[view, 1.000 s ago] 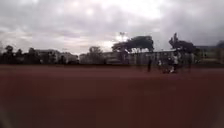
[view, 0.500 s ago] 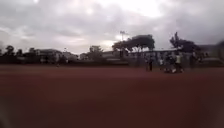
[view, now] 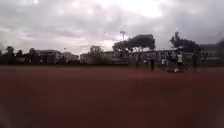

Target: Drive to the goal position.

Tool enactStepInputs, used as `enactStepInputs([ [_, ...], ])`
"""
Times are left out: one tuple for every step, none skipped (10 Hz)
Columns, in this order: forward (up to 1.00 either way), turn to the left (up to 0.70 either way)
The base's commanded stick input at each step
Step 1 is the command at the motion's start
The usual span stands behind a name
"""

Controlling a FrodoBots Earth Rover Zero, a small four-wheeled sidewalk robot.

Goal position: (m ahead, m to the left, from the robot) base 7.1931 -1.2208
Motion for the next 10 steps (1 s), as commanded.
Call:
enactStepInputs([
  [0.7, 0.0],
  [0.7, 0.0],
  [0.7, 0.0],
  [0.7, 0.0],
  [0.7, 0.0],
  [0.7, 0.0],
  [0.7, 0.0],
  [0.7, 0.0],
  [0.7, 0.0],
  [0.7, 0.0],
])
